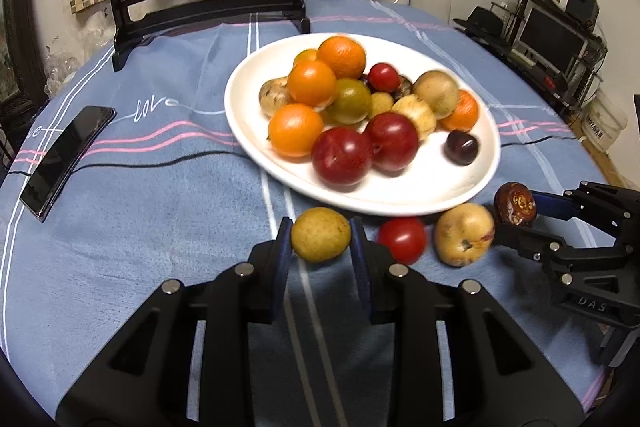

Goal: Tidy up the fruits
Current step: 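Carry both fruits onto the white plate and open both tools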

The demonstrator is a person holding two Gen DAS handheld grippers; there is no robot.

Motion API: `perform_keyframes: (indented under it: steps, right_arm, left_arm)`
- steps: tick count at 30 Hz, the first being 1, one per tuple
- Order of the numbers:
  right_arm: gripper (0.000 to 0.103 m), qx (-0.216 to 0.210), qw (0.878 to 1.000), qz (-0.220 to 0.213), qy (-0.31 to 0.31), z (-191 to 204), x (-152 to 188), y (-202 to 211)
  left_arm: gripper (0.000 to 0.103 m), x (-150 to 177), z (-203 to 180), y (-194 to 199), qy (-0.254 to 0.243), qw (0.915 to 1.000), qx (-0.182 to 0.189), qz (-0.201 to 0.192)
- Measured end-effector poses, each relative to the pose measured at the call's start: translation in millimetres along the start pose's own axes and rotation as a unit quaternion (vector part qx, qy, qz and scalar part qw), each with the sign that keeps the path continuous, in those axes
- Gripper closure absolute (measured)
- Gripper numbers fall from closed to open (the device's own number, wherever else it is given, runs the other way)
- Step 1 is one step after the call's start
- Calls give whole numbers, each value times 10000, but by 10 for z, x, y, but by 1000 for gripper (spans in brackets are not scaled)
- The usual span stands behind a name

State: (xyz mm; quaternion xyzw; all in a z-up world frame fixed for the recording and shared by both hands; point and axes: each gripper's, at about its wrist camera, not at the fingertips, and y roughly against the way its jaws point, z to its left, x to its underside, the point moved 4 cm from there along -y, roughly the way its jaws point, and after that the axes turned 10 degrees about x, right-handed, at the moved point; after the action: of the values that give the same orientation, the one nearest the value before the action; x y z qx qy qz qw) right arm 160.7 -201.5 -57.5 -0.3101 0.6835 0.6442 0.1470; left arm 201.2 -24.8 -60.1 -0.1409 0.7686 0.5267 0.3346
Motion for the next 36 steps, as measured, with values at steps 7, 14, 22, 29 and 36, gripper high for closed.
perform_keyframes:
  steps: [7,14,22,29,36]
  right_arm:
    - [60,-37,9992,-390,-118,-99,-201,275]
    - [60,-158,9976,-649,-190,-61,-629,252]
    - [59,-257,9974,-563,-382,17,-1177,-78]
    - [50,-490,9949,-427,-771,-65,-1260,-260]
    - [46,-452,9912,-389,-1185,-261,-1206,-182]
  left_arm:
    - [74,-182,-167,184,-214,9997,-6,-154]
    - [74,-557,-252,196,-375,9990,-40,-245]
    - [74,-897,-128,-170,-169,9993,-311,-90]
    - [37,-952,63,-231,156,9985,-521,-115]
    - [32,-1005,138,-211,479,9952,-842,-111]
